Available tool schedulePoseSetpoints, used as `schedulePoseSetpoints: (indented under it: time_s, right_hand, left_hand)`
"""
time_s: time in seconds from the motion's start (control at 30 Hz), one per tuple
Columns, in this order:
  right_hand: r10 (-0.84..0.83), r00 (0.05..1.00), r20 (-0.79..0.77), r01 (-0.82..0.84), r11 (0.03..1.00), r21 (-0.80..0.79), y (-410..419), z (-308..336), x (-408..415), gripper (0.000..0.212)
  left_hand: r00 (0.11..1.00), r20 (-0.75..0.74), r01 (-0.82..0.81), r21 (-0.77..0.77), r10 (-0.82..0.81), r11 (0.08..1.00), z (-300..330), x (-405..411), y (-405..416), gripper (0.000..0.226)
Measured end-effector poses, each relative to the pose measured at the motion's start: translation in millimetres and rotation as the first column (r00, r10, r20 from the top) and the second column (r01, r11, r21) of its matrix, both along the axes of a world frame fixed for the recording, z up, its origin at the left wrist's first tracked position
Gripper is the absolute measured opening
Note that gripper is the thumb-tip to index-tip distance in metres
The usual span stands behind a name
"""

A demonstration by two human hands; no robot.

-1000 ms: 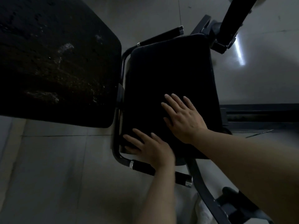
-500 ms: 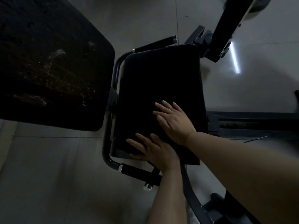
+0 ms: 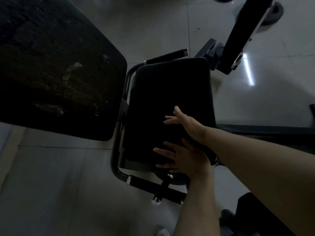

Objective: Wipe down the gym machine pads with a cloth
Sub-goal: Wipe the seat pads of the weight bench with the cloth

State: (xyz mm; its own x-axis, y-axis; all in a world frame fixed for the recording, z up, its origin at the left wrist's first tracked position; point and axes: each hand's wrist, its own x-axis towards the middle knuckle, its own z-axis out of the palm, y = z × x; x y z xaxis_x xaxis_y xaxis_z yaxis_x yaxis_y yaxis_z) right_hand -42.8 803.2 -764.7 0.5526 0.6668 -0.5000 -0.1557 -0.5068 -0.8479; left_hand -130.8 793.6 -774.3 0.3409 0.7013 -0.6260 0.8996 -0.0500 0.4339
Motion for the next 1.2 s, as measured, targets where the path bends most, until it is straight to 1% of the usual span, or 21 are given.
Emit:
schedulePoseSetpoints:
  time_s: [0.13, 0.23, 0.3, 0.37, 0.4, 0.43, 0.47, 0.53, 0.57, 0.63, 0.67, 0.7, 0.73, 0.8, 0.83, 0.9, 0.93, 1.0, 1.07, 1.13, 1.2]
  right_hand:
    - [-0.12, 0.987, -0.104, 0.123, 0.992, 0.024, -4.4, 14.1, 9.4, 0.073]
    - [-0.218, 0.966, -0.139, 0.231, 0.969, 0.086, -5.5, 15.1, 4.8, 0.07]
    - [-0.299, 0.948, -0.108, 0.309, 0.947, 0.085, -6.8, 12.2, -4.2, 0.066]
    - [-0.429, 0.902, 0.058, 0.423, 0.902, 0.092, -10.7, 9.5, -20.8, 0.057]
    - [-0.506, 0.84, 0.197, 0.493, 0.862, 0.115, -14.2, 9.7, -33.4, 0.049]
    - [-0.576, 0.749, 0.328, 0.56, 0.815, 0.151, -17.0, 10.0, -49.6, 0.041]
    - [-0.629, 0.655, 0.419, 0.614, 0.766, 0.19, -18.5, 9.4, -70.4, 0.034]
    - [-0.695, 0.532, 0.483, 0.683, 0.69, 0.24, -13.7, 8.2, -119.5, 0.025]
    - [-0.69, 0.497, 0.526, 0.707, 0.673, 0.216, -7.3, 4.7, -142.9, 0.021]
    - [-0.621, 0.475, 0.623, 0.787, 0.617, 0.015, 7.8, -6.7, -177.8, 0.026]
    - [-0.613, 0.485, 0.624, 0.835, 0.537, -0.122, 16.7, -13.4, -186.5, 0.037]
    - [-0.649, 0.51, 0.564, 0.855, 0.451, -0.254, 27.2, -17.3, -189.4, 0.048]
    - [-0.708, 0.508, 0.491, 0.861, 0.394, -0.323, 39.0, -18.6, -188.0, 0.056]
    - [-0.805, 0.436, 0.403, 0.895, 0.341, -0.286, 57.6, -19.7, -181.3, 0.063]
    - [-0.835, 0.38, 0.399, 0.921, 0.303, -0.244, 66.4, -20.7, -179.0, 0.062]
    - [-0.853, 0.259, 0.454, 0.965, 0.207, -0.162, 75.8, -23.1, -176.7, 0.057]
    - [-0.84, 0.187, 0.509, 0.982, 0.164, -0.089, 76.0, -24.5, -176.7, 0.051]
    - [-0.823, 0.025, 0.568, 0.998, 0.051, 0.03, 67.8, -30.5, -177.5, 0.043]
    - [-0.833, -0.078, 0.548, 0.997, -0.071, 0.035, 50.8, -44.7, -176.1, 0.055]
    - [-0.908, -0.101, 0.407, 0.989, -0.136, -0.057, 43.1, -49.1, -165.6, 0.058]
    - [-0.969, -0.103, 0.225, 0.985, -0.131, -0.111, 46.9, -48.9, -151.8, 0.063]
  left_hand:
    - [0.949, -0.034, 0.307, -0.136, -0.314, 0.942, 16.7, -7.7, 3.1, 0.055]
    - [0.994, 0.0, 0.109, -0.224, -0.112, 0.968, 27.8, 3.5, 8.4, 0.048]
    - [0.995, 0.068, -0.044, -0.311, 0.069, 0.949, 30.2, 3.2, 26.6, 0.053]
    - [0.932, 0.176, -0.19, -0.506, 0.316, 0.841, 35.5, -7.4, 47.0, 0.075]
    - [0.905, 0.164, -0.233, -0.583, 0.394, 0.778, 45.4, -10.9, 55.2, 0.076]
    - [0.892, 0.139, -0.247, -0.646, 0.429, 0.722, 54.6, -13.1, 62.1, 0.068]
    - [0.911, 0.103, -0.225, -0.689, 0.4, 0.689, 65.6, -14.3, 69.5, 0.058]
    - [0.957, 0.039, -0.162, -0.753, 0.289, 0.638, 77.2, -17.7, 86.9, 0.05]
    - [0.975, 0.035, -0.11, -0.782, 0.219, 0.614, 78.7, -18.4, 97.0, 0.05]
    - [0.992, 0.01, -0.063, -0.817, 0.124, 0.574, 80.3, -19.0, 118.6, 0.061]
    - [0.997, -0.001, -0.042, -0.808, 0.071, 0.588, 82.9, -17.1, 127.1, 0.069]
    - [1.0, 0.009, -0.002, -0.805, 0.016, 0.594, 85.6, -15.1, 133.9, 0.072]
    - [0.998, 0.044, 0.063, -0.797, -0.047, 0.6, 87.1, -11.9, 140.5, 0.071]
    - [0.972, 0.173, 0.234, -0.715, -0.157, 0.659, 86.5, -2.3, 148.7, 0.055]
    - [0.94, 0.263, 0.336, -0.615, -0.215, 0.713, 83.2, 2.3, 150.8, 0.039]
    - [0.824, 0.415, 0.508, -0.239, -0.386, 0.827, 66.2, 15.3, 152.7, 0.024]
    - [0.742, 0.453, 0.565, -0.026, -0.494, 0.825, 53.4, 23.2, 152.2, 0.025]
    - [0.573, 0.415, 0.654, 0.289, -0.707, 0.7, 26.1, 41.0, 148.1, 0.037]
    - [0.433, 0.288, 0.757, 0.399, -0.854, 0.518, 1.5, 59.3, 139.7, 0.047]
    - [0.328, 0.129, 0.815, 0.462, -0.936, 0.349, -17.6, 73.1, 131.9, 0.052]
    - [0.302, 0.045, 0.813, 0.51, -0.952, 0.282, -30.4, 78.5, 129.4, 0.053]
